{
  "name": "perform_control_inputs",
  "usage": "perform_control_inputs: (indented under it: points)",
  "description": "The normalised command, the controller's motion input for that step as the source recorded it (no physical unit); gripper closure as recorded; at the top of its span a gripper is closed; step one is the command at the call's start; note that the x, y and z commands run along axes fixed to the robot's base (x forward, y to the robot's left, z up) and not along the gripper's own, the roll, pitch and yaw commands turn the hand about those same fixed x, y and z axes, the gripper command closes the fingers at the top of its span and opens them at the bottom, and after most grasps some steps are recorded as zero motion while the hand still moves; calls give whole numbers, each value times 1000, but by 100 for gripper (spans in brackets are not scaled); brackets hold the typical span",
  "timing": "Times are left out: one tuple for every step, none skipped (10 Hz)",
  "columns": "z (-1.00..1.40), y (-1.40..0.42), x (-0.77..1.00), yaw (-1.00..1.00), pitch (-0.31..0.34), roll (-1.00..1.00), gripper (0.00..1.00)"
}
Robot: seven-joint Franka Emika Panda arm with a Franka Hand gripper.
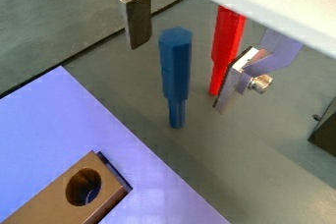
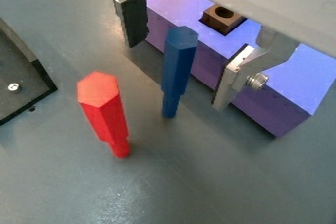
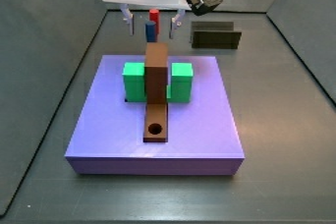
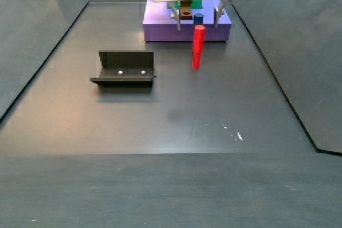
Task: Pick up the blue object. Move up. Move to above the board. Insert the blue object.
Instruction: Pick up the blue object.
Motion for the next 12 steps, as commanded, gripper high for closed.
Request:
perform_control_inputs:
  points:
    - [-51, -20, -63, -69, -17, 34, 0]
    - [0, -51, 0, -100, 0, 24, 0]
    - [0, 0, 0, 0, 11, 0, 0]
    - [0, 0, 0, 0, 0, 0, 0]
    - [0, 0, 0, 0, 0, 0, 100]
    - [0, 0, 0, 0, 0, 0, 100]
    - [0, 0, 0, 0, 0, 0, 100]
    - [0, 0, 0, 0, 0, 0, 100]
    - [0, 0, 0, 0, 0, 0, 100]
    - [0, 0, 0, 0, 0, 0, 100]
    - [0, 0, 0, 0, 0, 0, 100]
    - [0, 0, 0, 0, 0, 0, 100]
